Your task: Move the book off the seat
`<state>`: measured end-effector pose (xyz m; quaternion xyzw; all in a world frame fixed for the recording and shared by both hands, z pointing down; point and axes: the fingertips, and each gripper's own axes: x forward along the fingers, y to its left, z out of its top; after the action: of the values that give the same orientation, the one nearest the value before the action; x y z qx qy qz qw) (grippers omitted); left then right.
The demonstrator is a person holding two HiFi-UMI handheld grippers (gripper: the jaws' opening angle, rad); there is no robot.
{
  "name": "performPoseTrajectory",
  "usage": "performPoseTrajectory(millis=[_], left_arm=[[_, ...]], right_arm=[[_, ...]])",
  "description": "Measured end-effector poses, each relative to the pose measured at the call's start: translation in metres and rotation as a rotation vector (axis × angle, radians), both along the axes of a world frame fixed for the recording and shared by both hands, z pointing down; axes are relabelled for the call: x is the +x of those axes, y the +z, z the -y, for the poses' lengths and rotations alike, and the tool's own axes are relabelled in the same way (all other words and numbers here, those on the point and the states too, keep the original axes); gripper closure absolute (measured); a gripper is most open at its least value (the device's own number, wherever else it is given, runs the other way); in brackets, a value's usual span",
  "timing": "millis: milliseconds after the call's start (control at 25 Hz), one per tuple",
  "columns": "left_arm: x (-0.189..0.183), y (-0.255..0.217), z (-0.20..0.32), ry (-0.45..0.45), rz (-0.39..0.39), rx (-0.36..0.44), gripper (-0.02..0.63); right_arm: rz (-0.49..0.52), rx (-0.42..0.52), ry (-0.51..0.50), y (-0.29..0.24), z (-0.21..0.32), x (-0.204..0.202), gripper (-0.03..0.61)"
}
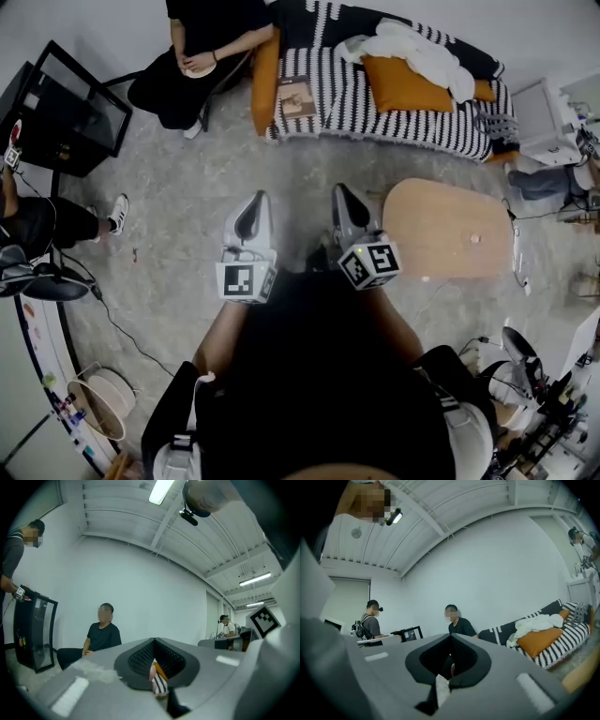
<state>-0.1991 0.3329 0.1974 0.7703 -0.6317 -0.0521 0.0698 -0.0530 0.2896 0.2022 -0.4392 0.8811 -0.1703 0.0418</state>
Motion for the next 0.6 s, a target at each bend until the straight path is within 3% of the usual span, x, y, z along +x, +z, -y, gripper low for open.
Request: performPoseTrajectory(millis=[600], left_arm=[[-0.013,0.003,-0.017,0.034,-0.03,-0.002,0.609]], right_arm=[[0.002,-0.003,0.059,0.002,-0.016,-0.009,0.572]])
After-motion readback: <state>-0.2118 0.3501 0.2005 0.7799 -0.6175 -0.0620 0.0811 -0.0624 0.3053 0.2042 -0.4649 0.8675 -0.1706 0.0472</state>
